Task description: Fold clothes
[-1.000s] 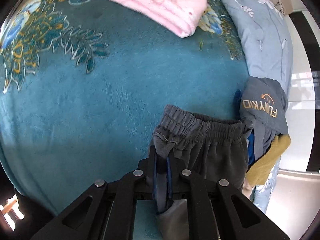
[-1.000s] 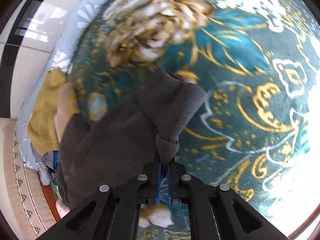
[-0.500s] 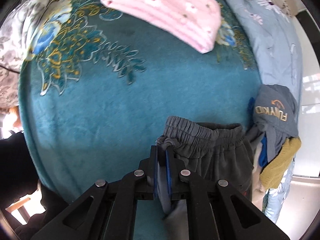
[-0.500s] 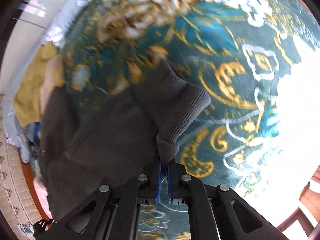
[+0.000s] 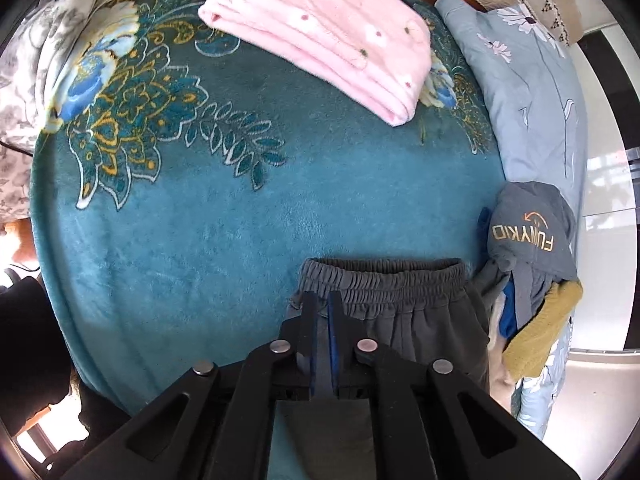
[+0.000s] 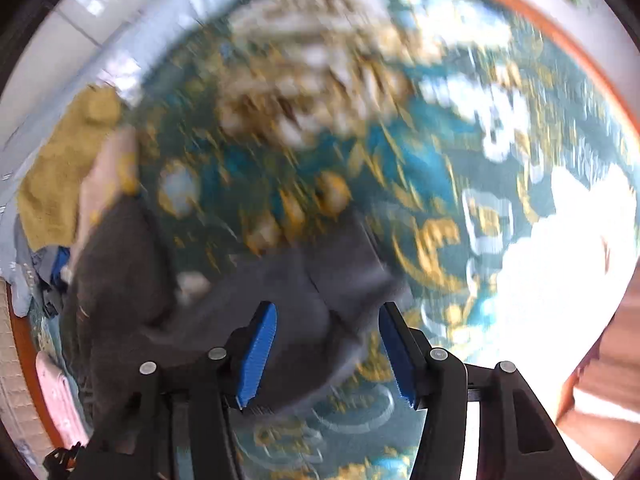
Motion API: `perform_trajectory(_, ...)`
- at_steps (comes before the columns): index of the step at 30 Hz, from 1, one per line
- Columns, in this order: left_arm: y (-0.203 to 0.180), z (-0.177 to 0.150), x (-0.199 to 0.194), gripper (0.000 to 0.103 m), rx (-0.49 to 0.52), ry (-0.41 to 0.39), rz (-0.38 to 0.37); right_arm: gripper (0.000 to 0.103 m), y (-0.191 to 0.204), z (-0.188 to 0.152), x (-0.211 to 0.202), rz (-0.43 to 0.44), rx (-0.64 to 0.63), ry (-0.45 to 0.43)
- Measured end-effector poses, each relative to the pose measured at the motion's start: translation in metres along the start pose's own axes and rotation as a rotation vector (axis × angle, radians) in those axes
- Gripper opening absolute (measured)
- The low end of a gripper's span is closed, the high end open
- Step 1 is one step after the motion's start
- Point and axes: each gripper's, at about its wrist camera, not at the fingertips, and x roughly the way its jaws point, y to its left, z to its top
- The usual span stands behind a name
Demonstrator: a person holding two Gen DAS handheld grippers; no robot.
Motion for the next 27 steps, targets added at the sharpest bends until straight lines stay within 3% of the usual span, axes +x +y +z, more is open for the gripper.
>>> perform_trajectory(2,-0.005,-0.001,0.009,0.022,0.018,0.042,0.014,0.058,0.034,0.01,-0.018,0.06,-0.106,-0.1)
perform_trajectory(5,-0.013,-0.007,0.026,0.037,0.074,0.125,0.026,0.058,0.128,0.008,-0.02,0.194,-0.346,-0.125)
perform_trajectory(9,-0.018,-0.011,0.048,0.043,0.162,0.217,0.041,0.058,0.275,-0.035,-0.001,0.376,-0.69,-0.01)
perform_trajectory(13,-0.009,-0.002,0.049,0.051,0.19,0.22,0.056,0.058,0.396,-0.098,0.024,0.427,-0.987,0.119)
perform_trajectory(18,0.0,0.008,0.057,0.055,0.168,0.244,0.037,0.058,0.514,-0.142,0.06,0.344,-1.26,0.111)
perform_trajectory(20,0.001,0.009,0.066,0.055,0.144,0.275,0.042,0.058,0.541,-0.15,0.074,0.28,-1.349,0.086)
perform_trajectory(23,0.0,0.008,0.078,0.055,0.131,0.305,0.043,0.058,0.569,-0.162,0.103,0.174,-1.468,0.087)
perform_trajectory(27,-0.005,0.007,0.088,0.055,0.151,0.313,0.061,0.058,0.58,-0.168,0.13,0.098,-1.567,0.119)
